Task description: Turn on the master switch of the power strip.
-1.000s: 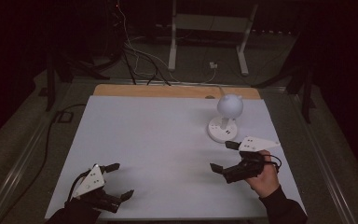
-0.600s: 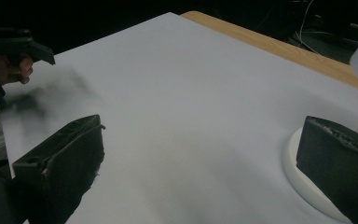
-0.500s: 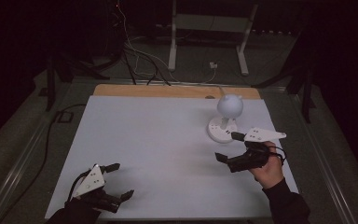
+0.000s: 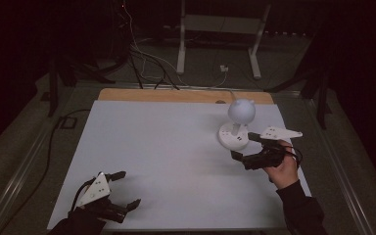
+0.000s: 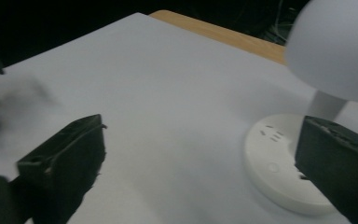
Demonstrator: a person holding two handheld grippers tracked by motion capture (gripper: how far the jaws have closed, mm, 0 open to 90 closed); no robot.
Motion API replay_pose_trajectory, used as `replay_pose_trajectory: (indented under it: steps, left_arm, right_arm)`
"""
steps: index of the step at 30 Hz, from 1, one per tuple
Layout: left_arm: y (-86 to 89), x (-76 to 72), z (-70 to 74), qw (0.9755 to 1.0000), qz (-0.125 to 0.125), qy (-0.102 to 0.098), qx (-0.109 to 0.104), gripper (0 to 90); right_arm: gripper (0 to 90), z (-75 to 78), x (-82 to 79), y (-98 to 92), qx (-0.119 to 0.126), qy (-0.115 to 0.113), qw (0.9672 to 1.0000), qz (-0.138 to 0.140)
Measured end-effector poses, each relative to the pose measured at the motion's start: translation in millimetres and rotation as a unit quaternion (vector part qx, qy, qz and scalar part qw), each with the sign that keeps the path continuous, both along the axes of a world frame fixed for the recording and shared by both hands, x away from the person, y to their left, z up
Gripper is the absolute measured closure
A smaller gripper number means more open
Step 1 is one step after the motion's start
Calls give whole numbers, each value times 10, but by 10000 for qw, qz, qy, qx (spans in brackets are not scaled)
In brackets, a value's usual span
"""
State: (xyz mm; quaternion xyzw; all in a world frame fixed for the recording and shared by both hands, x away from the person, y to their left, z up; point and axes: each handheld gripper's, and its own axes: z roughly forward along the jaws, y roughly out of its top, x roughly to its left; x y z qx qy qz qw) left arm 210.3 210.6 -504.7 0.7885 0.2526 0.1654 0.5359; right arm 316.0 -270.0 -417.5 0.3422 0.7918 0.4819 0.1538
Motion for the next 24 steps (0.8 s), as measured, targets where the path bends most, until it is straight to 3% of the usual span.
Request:
replay_pose_trajectory:
  steps: [24]
  left_arm:
    - [-1,-1,-2,10000,0,-21,-12,3]
  right_arm:
    - [20,-192,406,-247,-86,160,9983,-545]
